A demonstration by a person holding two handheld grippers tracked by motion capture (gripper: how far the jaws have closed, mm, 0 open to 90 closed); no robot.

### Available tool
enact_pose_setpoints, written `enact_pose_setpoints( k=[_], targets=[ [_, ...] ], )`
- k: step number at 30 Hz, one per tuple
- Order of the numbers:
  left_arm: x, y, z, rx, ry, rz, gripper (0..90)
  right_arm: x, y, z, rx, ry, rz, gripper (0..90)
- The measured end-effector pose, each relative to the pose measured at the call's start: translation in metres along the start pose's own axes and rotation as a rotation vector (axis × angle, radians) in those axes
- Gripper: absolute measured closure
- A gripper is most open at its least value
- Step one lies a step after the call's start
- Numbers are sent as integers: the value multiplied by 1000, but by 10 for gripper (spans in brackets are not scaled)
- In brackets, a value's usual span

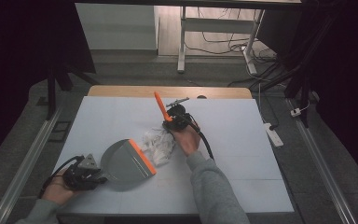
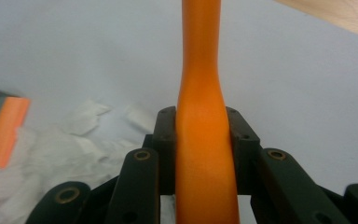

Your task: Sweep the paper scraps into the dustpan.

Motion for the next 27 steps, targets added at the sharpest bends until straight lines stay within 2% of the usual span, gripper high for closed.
enact_pose_setpoints(
  k=[12, 22, 24, 25, 27],
  targets=[
    [-1, 1, -2, 0, -1, 1, 621, 30, 0, 3, -8, 1, -72, 700],
    [-1, 1, -2, 0, -3, -3, 621, 79, -5, 7, -12, -3, -222, 700],
    [-1, 1, -2, 0, -3, -4, 621, 84, -7, 7, -14, -3, -241, 700],
    [-1, 1, -3, 0, -4, -4, 621, 91, -13, 3, -34, -11, -266, 700],
    [-1, 1, -2, 0, -5, -5, 621, 91, -23, -4, -65, -10, -267, 700]
  ],
)
Point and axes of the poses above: each handheld gripper's, and its own axes: y roughly forward along the jaws, z roughly out of its underside, x roughly to its left, the point moved 8 cm from there along y, roughly forward along the jaws, and after that the axes turned 5 degrees about -x, right-handed, at the moved point
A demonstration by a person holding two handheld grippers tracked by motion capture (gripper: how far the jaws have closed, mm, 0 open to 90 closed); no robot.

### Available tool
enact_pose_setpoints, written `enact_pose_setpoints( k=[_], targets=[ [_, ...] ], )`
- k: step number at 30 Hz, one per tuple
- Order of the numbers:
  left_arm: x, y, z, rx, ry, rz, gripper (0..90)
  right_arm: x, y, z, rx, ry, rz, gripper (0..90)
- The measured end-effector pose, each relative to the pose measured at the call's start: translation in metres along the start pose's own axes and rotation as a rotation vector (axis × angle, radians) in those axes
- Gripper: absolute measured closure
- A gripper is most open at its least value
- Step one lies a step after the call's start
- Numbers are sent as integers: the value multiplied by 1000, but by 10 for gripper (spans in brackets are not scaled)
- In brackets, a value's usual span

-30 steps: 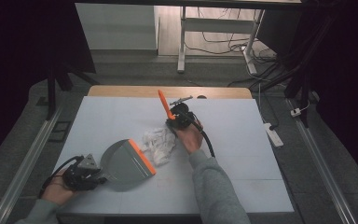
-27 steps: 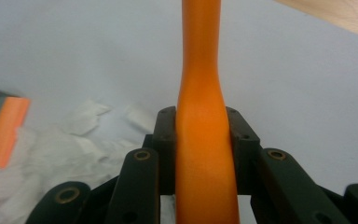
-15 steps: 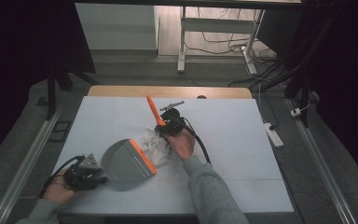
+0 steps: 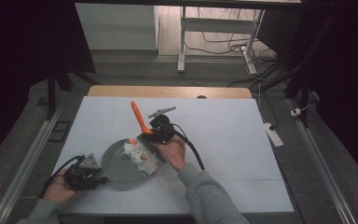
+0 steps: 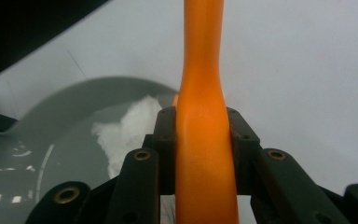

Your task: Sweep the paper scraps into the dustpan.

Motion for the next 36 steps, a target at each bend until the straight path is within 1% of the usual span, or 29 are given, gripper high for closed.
enact_pose_setpoints(
  k=[1, 3, 4, 5, 7, 8, 10, 11, 12, 15, 18, 20, 21, 25, 26, 27, 28, 29, 30, 31, 32, 33, 34, 35, 36],
  targets=[
    [0, 0, 0, 0, 0, 0, 621, -1, -4, -3, -16, -7, 2, 700],
    [0, 0, 0, 1, 0, 1, 621, -7, -16, -11, -54, -6, 21, 700],
    [0, 0, 0, -1, 2, 1, 621, -7, -16, -11, -54, -6, 21, 700],
    [0, 0, 0, -1, 2, -2, 621, -17, -28, -18, -85, -9, 55, 700],
    [0, 0, 0, -1, 2, -3, 621, -25, -35, -22, -100, -1, 77, 700],
    [0, 0, 0, -1, 2, -3, 621, -25, -35, -22, -100, -1, 77, 700],
    [0, 0, 0, -1, 2, -3, 621, -35, -39, -24, -110, 6, 100, 700],
    [0, 0, 0, -1, 1, -2, 621, -45, -39, -25, -108, 12, 127, 699],
    [0, 0, -1, -2, 0, 0, 621, -45, -39, -25, -108, 12, 127, 699],
    [0, 0, 0, -2, -2, -2, 621, -58, -32, -24, -90, 1, 171, 699],
    [1, 0, 0, -3, -2, 1, 620, -68, -26, -22, -82, 1, 188, 700],
    [1, 0, 0, -3, -3, 0, 620, -72, -21, -20, -77, 23, 179, 699],
    [1, 0, 0, -3, -3, -2, 621, -73, -19, -18, -70, 22, 182, 699],
    [1, 0, 0, -4, -3, -2, 620, -73, -6, -10, -14, -9, 208, 699],
    [1, 0, 0, -3, -2, 1, 620, -71, -3, -8, -5, -1, 206, 700],
    [1, 0, 0, -3, -1, 1, 620, -66, 6, -4, 24, -4, 202, 700],
    [1, 0, 0, -4, -2, 0, 620, -66, 6, -4, 24, -4, 202, 700],
    [1, 0, 0, -4, -4, -1, 620, -63, 9, -2, 37, -9, 199, 700],
    [1, 1, 0, -3, -5, -1, 621, -53, 16, 1, 55, -18, 177, 700],
    [1, 1, 0, -4, -5, -2, 620, -48, 18, 1, 55, -28, 169, 700],
    [1, 1, 0, -4, -5, -1, 620, -48, 18, 1, 55, -28, 169, 700],
    [1, 1, 0, -4, -4, -2, 620, -37, 23, 2, 68, -49, 153, 700],
    [1, 1, 0, -4, -4, -2, 621, -33, 24, 2, 70, -51, 143, 700],
    [1, 1, -1, -3, -2, -2, 621, -33, 24, 2, 70, -51, 143, 700],
    [1, 1, -1, -2, -2, -2, 620, -21, 29, 3, 78, -63, 118, 700]
  ],
)
Point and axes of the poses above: each handheld gripper's, and its own axes: y roughly forward along the jaws, z roughly out of its underside, x roughly to its left, the point moved 8 cm from there along y, roughly forward along the jaws, and after that the axes turned 5 degrees about -x, right-handed, at the moved point
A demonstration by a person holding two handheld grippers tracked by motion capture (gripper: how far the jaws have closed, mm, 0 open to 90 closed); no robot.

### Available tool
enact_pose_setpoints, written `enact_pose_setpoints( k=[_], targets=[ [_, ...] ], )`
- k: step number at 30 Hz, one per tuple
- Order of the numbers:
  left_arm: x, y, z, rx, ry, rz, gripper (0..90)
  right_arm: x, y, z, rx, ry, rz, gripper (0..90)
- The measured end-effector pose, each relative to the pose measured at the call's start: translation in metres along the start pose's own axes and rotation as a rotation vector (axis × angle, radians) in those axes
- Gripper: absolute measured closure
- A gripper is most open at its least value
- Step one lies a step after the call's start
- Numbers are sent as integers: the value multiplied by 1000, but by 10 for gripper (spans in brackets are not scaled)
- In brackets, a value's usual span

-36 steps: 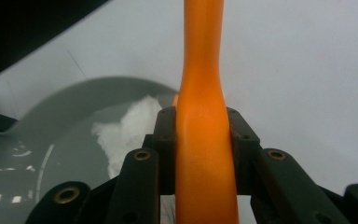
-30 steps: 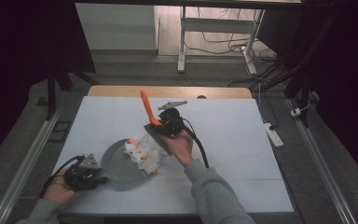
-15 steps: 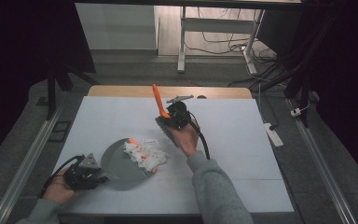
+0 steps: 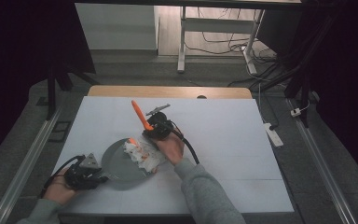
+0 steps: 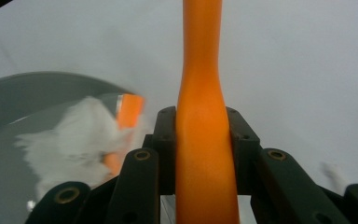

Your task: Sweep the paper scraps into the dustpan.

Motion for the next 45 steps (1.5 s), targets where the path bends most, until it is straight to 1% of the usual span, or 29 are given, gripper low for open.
enact_pose_setpoints(
  k=[2, 4, 5, 7, 8, 10, 11, 12, 13, 14, 15, 16, 17, 18, 19, 20, 21, 23, 24, 26, 30, 33, 35, 38, 43, 45],
  targets=[
    [0, 0, 0, 1, 0, -2, 621, 10, 2, 0, 1, -9, -23, 700],
    [0, 1, 0, 0, -1, -2, 620, 24, 4, 0, 1, -3, -60, 700],
    [0, 1, -1, 1, -2, 1, 620, 32, 5, 0, -1, -8, -84, 700],
    [0, 1, -1, 4, -3, 2, 621, 44, 5, -1, -3, -22, -113, 700],
    [0, 1, -1, 4, -3, 2, 620, 44, 5, -1, -3, -22, -113, 700],
    [0, 1, -1, 2, -3, 1, 620, 56, 4, -3, -13, -23, -156, 700],
    [0, 1, -1, 2, -2, 0, 621, 63, 1, -6, -27, -5, -196, 699],
    [0, 1, -1, 2, -2, 0, 620, 67, -2, -9, -41, 4, -214, 700],
    [-1, 1, -1, 2, -3, 3, 620, 69, -5, -12, -54, -4, -213, 700],
    [-1, 1, -1, 1, -3, 3, 621, 67, -13, -20, -87, -22, -199, 699],
    [-1, 1, -1, 1, -3, 2, 621, 67, -13, -20, -87, -22, -199, 699],
    [0, 1, -1, 1, -3, 0, 620, 65, -16, -22, -99, -18, -195, 699],
    [0, 1, -1, 1, -3, 0, 620, 60, -22, -27, -118, -7, -185, 699],
    [0, 1, -1, 2, -3, 1, 620, 50, -31, -32, -144, -4, -158, 699],
    [0, 1, -1, 2, -3, 1, 620, 50, -31, -32, -144, -4, -158, 699],
    [0, 1, -1, 3, -4, 1, 620, 37, -39, -35, -162, 2, -122, 699],
    [0, 1, -1, 3, -4, 1, 620, 31, -41, -36, -166, 2, -105, 699],
    [0, 1, -1, 3, -5, 1, 620, 15, -44, -36, -171, 11, -59, 700],
    [0, 0, 0, 5, -6, 1, 620, 15, -44, -36, -171, 11, -59, 700],
    [0, 0, 1, 4, -9, 2, 621, -3, -45, -33, -167, 22, -11, 699],
    [0, -1, 1, 4, -12, 7, 621, -29, -41, -25, -136, 41, 60, 699],
    [0, -1, 3, 5, -14, 8, 620, -48, -35, -18, -111, 40, 114, 700],
    [1, -3, 4, 8, -12, 9, 620, -59, -31, -14, -91, 35, 150, 700],
    [2, -3, 6, 6, -19, 9, 620, -73, -27, -8, -73, 46, 192, 699],
    [2, -3, 6, 4, -20, 8, 620, -94, -23, 0, -37, 61, 243, 700],
    [2, -3, 6, 5, -19, 7, 620, -99, -22, 3, -22, 67, 250, 700]
  ],
)
Point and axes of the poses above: each handheld gripper's, and its own axes: y roughly forward along the jaws, z roughly out of its underside, x roughly to its left, the point moved 8 cm from there along y, roughly forward along the jaws, and after that the axes turned 5 degrees about -x, right-handed, at the moved point
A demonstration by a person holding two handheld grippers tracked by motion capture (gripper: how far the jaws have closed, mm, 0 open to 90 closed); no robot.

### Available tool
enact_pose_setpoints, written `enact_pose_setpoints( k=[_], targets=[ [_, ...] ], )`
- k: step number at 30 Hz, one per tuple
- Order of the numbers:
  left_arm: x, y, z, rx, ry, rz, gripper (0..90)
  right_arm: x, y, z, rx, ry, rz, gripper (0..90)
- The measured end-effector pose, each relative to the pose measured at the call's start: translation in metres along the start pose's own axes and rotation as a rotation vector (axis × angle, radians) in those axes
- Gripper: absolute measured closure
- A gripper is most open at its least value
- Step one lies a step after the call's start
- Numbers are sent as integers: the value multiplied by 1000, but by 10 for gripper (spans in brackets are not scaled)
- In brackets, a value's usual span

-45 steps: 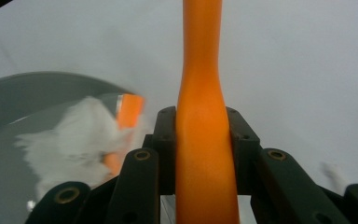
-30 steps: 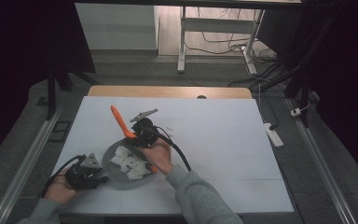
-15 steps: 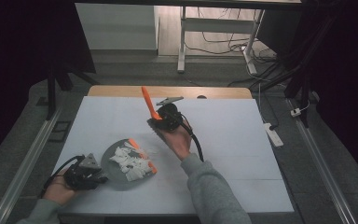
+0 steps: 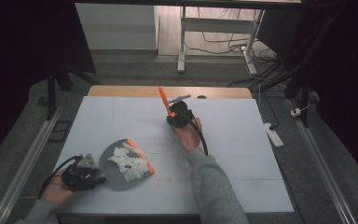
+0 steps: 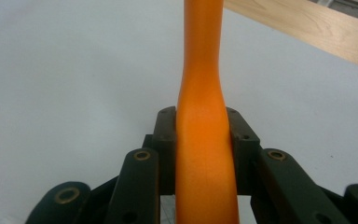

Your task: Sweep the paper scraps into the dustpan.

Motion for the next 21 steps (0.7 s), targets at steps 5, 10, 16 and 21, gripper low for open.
enact_pose_setpoints(
  k=[5, 10, 16, 21],
  targets=[
    [0, 1, -1, 1, 2, -2, 620, 3, 2, 0, 25, 0, -17, 700],
    [0, 1, -2, 0, 3, -2, 620, 29, 4, 3, 73, -70, -60, 700],
    [-1, 2, -3, 1, 1, 0, 620, 70, -2, 8, 103, -120, -155, 700],
    [-1, 3, -5, 1, -1, -2, 620, 106, -9, 13, 117, -135, -249, 700]
  ],
)
Point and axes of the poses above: each handheld gripper's, and its own axes: y roughly forward along the jaws, z roughly out of its underside, x roughly to its left, the point moved 8 cm from there along y, roughly forward along the jaws, and after that the axes turned 5 degrees about -x, right-handed, at the moved point
